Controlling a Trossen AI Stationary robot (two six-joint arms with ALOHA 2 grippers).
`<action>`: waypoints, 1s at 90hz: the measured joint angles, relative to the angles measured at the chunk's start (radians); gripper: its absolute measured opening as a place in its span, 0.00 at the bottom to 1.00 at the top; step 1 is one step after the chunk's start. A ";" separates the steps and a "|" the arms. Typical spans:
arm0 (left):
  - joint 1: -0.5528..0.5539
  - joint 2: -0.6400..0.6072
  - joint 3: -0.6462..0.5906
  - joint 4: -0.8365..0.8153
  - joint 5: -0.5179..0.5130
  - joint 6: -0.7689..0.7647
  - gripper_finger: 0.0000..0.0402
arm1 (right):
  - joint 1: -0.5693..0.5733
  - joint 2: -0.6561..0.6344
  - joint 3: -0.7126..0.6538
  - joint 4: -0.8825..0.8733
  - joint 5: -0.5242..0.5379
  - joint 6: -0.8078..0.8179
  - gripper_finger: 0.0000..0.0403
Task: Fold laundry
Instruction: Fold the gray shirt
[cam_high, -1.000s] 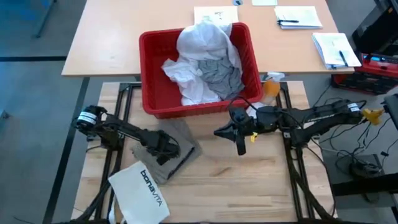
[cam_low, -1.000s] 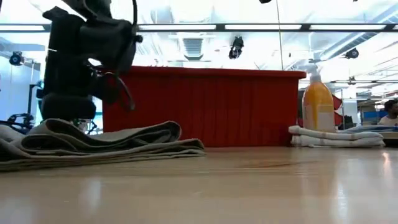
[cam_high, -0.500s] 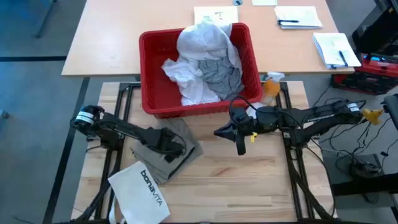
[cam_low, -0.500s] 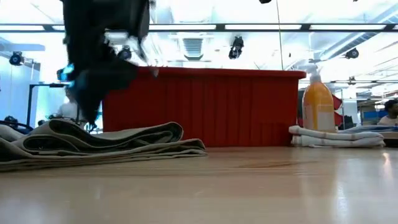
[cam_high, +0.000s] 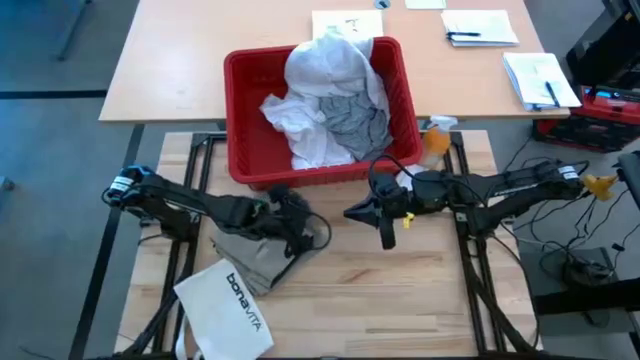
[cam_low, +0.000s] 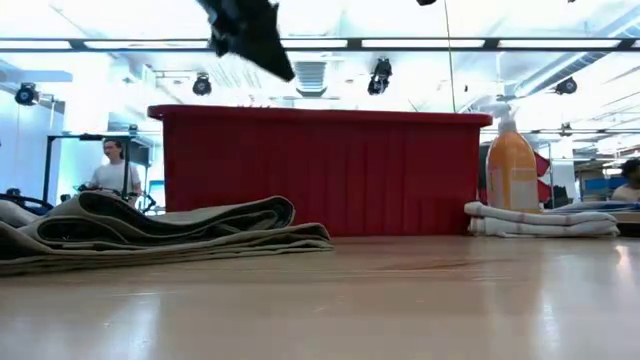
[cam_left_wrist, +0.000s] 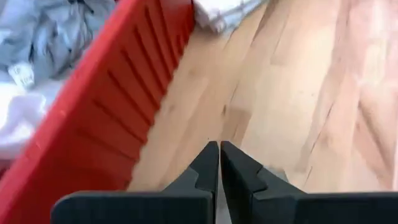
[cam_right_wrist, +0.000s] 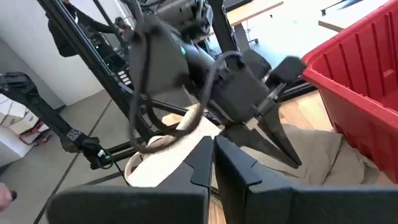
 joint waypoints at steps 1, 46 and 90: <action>0.001 -0.001 0.002 0.000 -0.003 -0.001 0.00 | 0.000 0.000 0.000 0.000 0.000 -0.005 0.00; 0.106 -0.141 -0.084 0.121 -0.047 -0.093 0.08 | -0.002 -0.001 -0.001 0.053 0.021 0.086 0.00; 0.837 -0.289 -0.336 0.636 0.874 0.246 0.20 | -0.218 0.011 0.020 0.129 0.382 -0.149 0.00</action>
